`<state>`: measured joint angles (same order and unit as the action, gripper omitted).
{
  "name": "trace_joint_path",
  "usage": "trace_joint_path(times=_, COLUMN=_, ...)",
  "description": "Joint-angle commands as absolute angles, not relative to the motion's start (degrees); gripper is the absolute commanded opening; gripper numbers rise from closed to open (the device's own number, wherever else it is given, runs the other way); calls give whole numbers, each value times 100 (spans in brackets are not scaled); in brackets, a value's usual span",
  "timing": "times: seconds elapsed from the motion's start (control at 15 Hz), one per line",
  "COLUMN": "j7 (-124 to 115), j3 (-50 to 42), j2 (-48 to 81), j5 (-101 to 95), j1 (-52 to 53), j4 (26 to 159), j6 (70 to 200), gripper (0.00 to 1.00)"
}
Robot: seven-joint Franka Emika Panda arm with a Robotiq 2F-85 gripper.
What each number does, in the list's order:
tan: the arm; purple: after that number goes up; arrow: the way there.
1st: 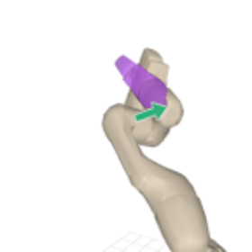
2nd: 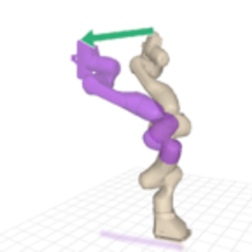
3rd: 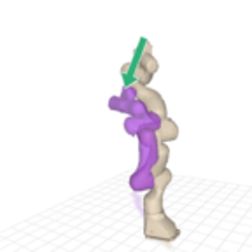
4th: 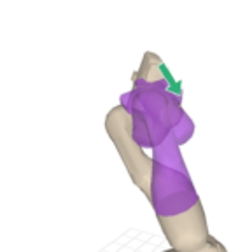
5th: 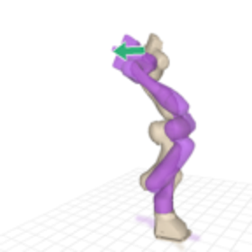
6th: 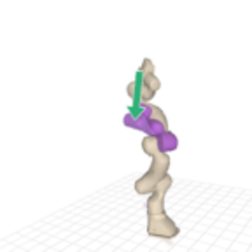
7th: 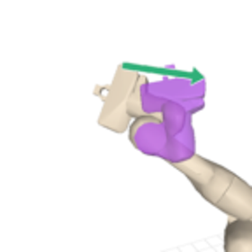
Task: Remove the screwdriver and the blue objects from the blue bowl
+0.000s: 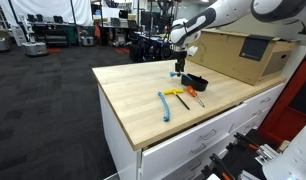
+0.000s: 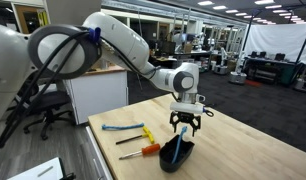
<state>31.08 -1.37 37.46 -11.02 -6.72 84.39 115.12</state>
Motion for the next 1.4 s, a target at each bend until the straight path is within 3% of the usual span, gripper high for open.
trace_joint_path(times=0.0, j7=3176, j3=-38, j2=4088, j5=-1016, j1=-768, j4=7924, j6=11184, gripper=67)
trace_joint_path(times=0.6, j7=2764, j3=-36, j2=4162, j5=-801, j1=-750, j4=7590, j6=10687, gripper=2)
trace_joint_path(times=1.33, j7=-170, j3=-545, j2=3328, j5=-1489, j1=53, j4=7745, j6=10236, gripper=3)
